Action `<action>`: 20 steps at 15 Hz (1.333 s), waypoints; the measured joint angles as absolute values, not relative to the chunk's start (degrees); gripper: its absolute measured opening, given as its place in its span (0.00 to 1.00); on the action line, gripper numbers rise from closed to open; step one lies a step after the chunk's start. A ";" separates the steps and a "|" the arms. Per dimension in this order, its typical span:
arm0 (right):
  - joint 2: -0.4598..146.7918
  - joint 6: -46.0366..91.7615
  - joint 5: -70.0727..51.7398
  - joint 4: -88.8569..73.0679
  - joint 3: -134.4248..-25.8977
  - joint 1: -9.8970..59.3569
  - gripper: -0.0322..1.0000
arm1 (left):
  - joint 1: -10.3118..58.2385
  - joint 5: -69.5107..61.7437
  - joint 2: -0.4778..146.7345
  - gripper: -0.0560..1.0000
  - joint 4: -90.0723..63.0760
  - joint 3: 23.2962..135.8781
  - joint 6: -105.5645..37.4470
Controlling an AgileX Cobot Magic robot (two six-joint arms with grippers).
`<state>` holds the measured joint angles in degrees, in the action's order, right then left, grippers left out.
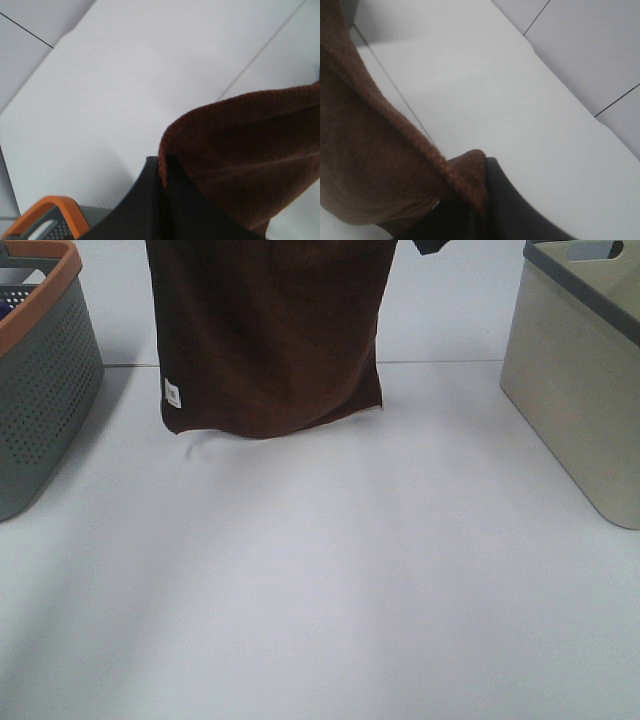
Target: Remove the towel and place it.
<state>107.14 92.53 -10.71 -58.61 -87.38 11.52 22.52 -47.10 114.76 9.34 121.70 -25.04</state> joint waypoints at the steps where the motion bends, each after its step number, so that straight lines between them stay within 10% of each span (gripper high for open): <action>1: 111.96 92.53 -10.37 -58.61 -94.65 11.52 0.03 | 21.60 -37.76 117.06 0.05 10.49 121.70 -25.04; 8: 118.95 92.53 -9.00 -58.61 -105.31 11.52 0.03 | 20.28 -27.67 121.58 0.05 17.19 121.70 -24.24; 20: 113.33 68.53 -36.44 -35.81 -80.33 8.82 0.03 | 20.34 -69.27 126.62 0.05 -7.45 118.43 -39.65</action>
<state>113.33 68.53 -36.44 -35.81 -80.33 8.82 20.34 -69.27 126.62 -7.45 118.43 -39.65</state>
